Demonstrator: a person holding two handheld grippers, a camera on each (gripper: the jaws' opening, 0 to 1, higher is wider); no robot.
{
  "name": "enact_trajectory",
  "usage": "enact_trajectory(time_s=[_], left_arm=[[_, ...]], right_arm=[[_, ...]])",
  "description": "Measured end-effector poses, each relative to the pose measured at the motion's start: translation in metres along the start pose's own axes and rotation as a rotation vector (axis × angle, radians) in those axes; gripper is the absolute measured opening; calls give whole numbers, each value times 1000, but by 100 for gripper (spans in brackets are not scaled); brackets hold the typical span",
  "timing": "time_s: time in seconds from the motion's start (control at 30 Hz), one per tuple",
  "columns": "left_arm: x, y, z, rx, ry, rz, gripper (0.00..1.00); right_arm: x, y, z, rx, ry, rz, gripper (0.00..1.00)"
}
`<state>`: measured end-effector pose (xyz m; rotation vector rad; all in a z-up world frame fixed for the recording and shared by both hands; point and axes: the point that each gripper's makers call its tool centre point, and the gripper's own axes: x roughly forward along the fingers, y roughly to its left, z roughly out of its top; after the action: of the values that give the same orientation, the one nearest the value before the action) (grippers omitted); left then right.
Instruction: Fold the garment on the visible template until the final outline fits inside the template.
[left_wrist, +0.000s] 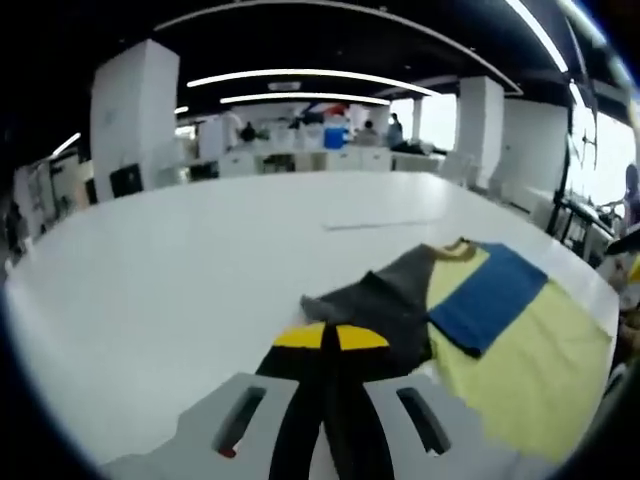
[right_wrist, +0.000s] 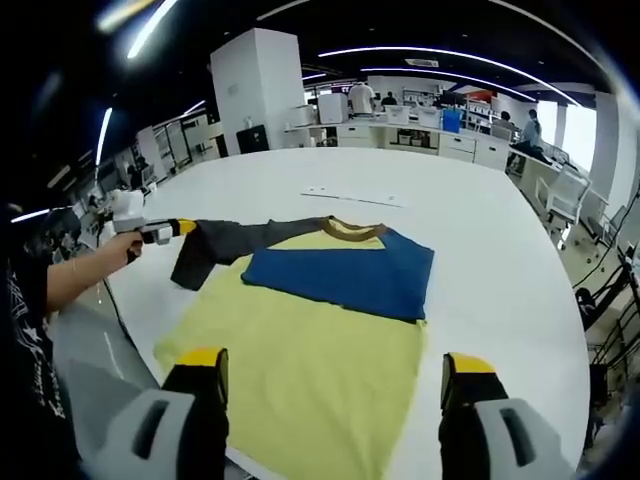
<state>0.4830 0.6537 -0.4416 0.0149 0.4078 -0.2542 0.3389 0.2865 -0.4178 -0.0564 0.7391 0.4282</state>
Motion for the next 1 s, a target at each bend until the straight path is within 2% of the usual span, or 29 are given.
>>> enact_trajectory(time_s=[0.2,0.5,0.7,0.8,1.0], left_arm=[[13,-28,22,18,-36,-45,0],[37,-73,45,76,-71,-124,0],[49,-102,52,95,-78,-165,0],[55,-121,56,131,-86,-186,0],[63,-153,54,156,-78,-229,0]], right_arm=[[-3,-5,-4,12,3,-12,88],[-5,-9,-8,23,4,-19,88],[-6,-13,-12,32,6,-24,88],[-6,-14,-14,39,9,-23,88],[-6,-17,-17,47,14,-28,88]])
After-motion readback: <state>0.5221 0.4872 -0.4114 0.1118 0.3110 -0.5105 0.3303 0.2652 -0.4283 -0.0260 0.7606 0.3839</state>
